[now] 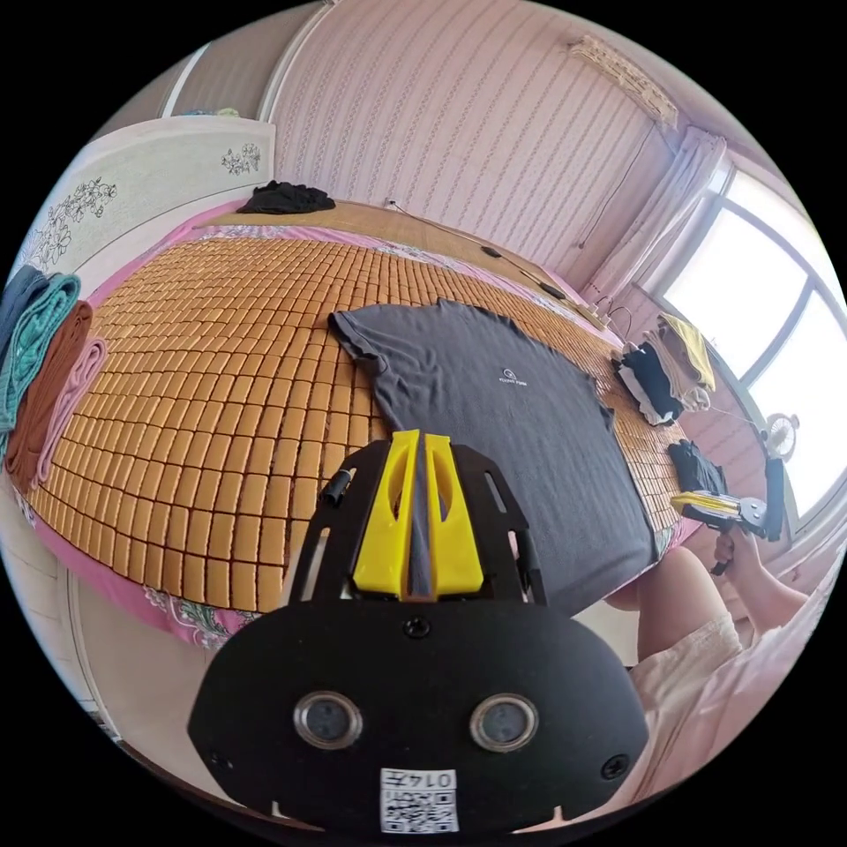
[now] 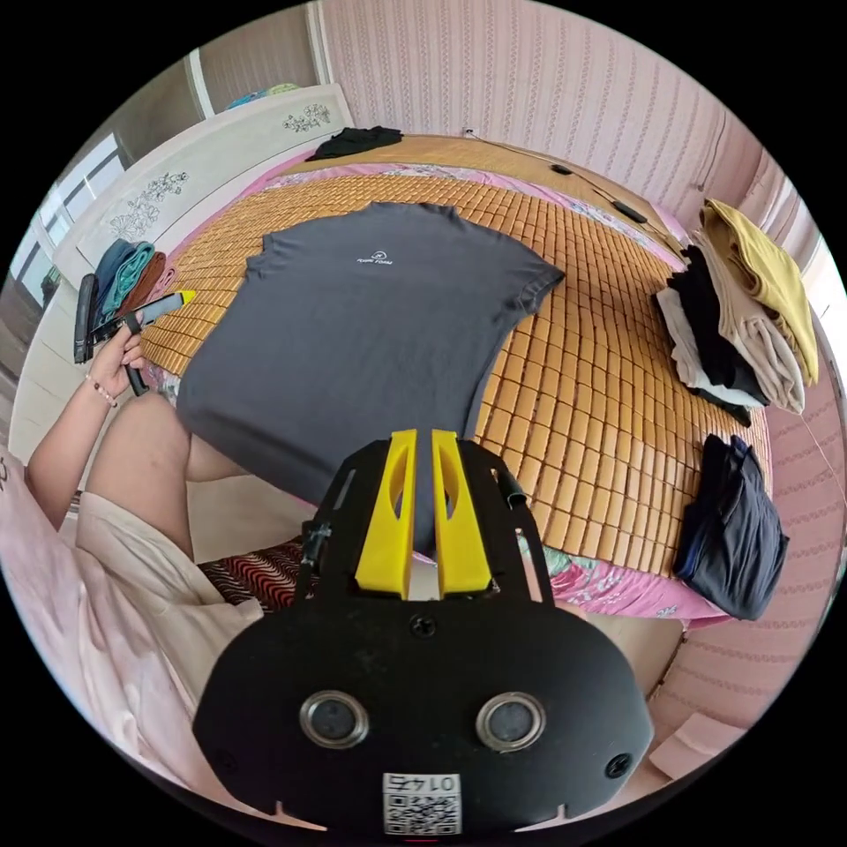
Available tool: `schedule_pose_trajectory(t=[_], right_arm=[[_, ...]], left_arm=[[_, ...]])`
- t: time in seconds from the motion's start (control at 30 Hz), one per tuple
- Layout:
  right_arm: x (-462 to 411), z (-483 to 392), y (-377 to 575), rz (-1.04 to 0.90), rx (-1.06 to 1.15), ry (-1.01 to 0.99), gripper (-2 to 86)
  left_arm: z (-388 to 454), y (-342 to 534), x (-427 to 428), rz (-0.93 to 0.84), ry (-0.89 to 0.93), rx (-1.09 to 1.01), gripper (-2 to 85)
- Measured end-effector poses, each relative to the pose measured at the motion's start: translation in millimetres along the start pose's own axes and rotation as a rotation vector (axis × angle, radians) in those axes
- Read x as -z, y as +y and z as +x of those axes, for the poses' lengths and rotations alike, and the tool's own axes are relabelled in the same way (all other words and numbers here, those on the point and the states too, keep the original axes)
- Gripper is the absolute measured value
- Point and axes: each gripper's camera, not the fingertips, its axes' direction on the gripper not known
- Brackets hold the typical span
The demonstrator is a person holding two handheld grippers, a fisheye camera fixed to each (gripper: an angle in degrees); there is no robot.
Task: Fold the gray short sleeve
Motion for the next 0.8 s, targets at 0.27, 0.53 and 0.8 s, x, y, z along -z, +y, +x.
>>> schedule_pose_trajectory(t=[0.27, 0.53, 0.8], right_arm=[[-3, -78, -127, 0.066, 0.255, -0.112, 5.7], [-43, -182, -265, 0.054, 0.49, -0.145, 6.2], [-104, -264, -399, -0.036, 0.561, -0.178, 8.3]], left_arm=[[-43, -37, -13, 0.112, 0.026, 0.005, 2.9], [-83, -57, -53, 0.011, 0.101, -0.021, 5.4], [-90, -73, -73, -0.044, 0.131, -0.057, 6.3]])
